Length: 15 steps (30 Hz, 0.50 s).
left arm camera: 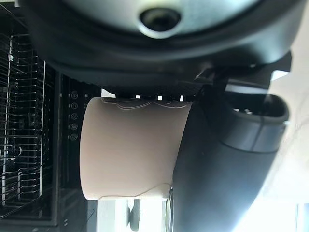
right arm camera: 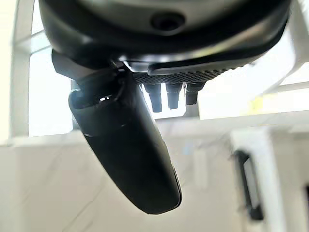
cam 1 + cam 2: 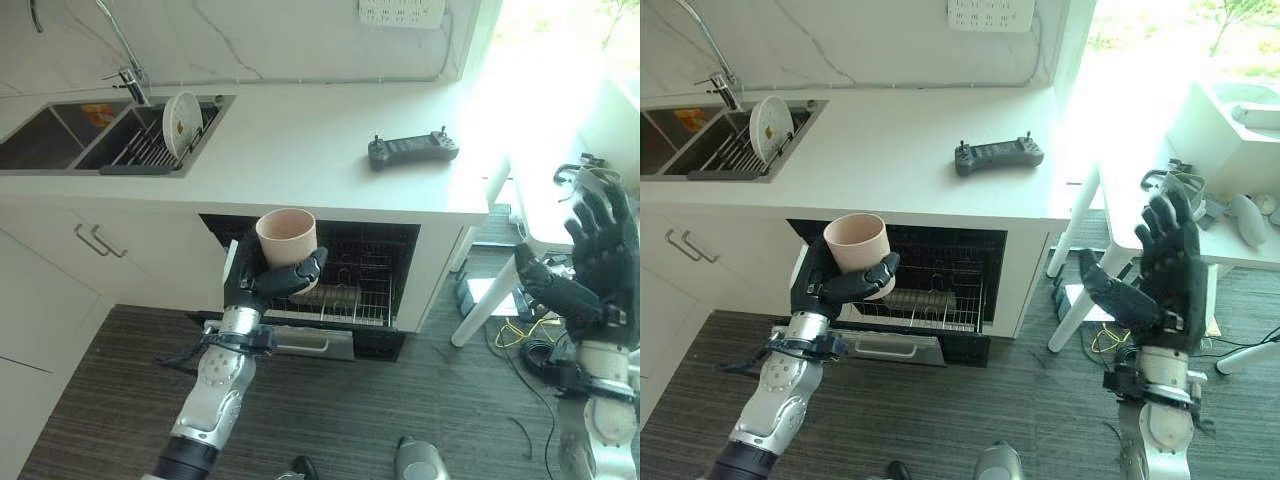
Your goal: Place the dishes in the dishwasher.
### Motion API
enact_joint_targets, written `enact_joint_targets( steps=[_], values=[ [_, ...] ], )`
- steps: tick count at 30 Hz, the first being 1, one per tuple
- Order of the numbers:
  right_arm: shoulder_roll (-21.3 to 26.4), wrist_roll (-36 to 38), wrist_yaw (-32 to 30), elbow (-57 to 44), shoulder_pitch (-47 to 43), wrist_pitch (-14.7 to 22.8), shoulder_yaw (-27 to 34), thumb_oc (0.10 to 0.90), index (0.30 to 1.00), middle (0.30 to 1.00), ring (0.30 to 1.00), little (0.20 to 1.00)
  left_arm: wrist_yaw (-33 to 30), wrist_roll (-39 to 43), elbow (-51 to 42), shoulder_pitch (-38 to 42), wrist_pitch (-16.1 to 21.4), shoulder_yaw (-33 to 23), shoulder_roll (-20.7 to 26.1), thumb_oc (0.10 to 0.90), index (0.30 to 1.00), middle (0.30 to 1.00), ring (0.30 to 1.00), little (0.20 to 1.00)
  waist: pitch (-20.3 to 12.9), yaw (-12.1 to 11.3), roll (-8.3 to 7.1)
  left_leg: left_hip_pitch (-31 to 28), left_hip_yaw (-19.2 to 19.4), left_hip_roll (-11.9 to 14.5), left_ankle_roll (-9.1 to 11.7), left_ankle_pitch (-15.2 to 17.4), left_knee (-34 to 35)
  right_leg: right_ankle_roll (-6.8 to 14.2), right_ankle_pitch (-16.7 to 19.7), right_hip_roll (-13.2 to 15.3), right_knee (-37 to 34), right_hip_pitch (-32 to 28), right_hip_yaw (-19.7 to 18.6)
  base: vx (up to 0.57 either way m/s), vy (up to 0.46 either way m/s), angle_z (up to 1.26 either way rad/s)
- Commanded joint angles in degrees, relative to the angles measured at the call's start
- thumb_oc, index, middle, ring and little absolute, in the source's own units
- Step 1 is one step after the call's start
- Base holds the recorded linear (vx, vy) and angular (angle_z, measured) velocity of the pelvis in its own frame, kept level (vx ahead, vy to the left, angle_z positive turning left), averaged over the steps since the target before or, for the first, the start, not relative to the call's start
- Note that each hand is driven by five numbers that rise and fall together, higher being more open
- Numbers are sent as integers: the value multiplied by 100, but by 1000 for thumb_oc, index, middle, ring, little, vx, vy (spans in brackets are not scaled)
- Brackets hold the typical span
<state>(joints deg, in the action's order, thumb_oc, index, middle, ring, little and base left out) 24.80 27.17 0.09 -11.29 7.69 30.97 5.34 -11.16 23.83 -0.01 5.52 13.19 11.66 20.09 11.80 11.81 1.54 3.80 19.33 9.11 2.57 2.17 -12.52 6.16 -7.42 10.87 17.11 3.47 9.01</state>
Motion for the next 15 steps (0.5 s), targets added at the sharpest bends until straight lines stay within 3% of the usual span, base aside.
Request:
enact_joint_targets(
  steps=[1, 3, 6, 9, 15],
  values=[
    [169, 255, 702, -188, -443, 242, 31, 800, 900, 900, 900, 900, -414, -614, -308, 618, 889, -135, 138, 400, 300, 300, 300, 300, -172, -221, -102, -371, 55, 358, 116, 1242, -467, -4, -755, -68, 8, -194, 466, -65, -47, 12],
    [349, 513, 1099, -275, -810, -154, -699, 800, 900, 900, 900, 900, -879, -1123, -177, 772, 972, 167, 200, 400, 300, 300, 300, 300, -189, -406, -105, -367, -79, 365, 156, 1186, -467, -43, -791, -51, 8, -301, 588, -55, -66, 20],
    [375, 756, 1144, -259, -1117, -379, -1267, 800, 900, 900, 900, 900, -1345, -1695, -183, 728, 1158, 330, 268, 400, 300, 300, 300, 300, -184, -603, -98, -321, -251, 325, 181, 1164, -467, -63, -815, -43, 8, -367, 665, -55, -46, 34],
    [320, 1118, 1273, -197, -1286, -519, -1573, 800, 900, 900, 900, 900, -1710, -2145, -57, 846, 1307, 388, 327, 400, 300, 300, 300, 300, -219, -707, -103, -208, -309, 318, 156, 1027, -467, -116, -728, -14, 8, -326, 775, -71, -41, 36],
    [1, 1229, 1180, -88, -1616, -957, -2221, 800, 900, 900, 900, 900, -2388, -3085, -115, 845, 1346, 455, 390, 400, 300, 300, 300, 300, -256, -990, -102, -162, -584, 227, 159, 1051, -467, -112, -757, 64, 8, -430, 928, -13, -34, 22]
  ],
)
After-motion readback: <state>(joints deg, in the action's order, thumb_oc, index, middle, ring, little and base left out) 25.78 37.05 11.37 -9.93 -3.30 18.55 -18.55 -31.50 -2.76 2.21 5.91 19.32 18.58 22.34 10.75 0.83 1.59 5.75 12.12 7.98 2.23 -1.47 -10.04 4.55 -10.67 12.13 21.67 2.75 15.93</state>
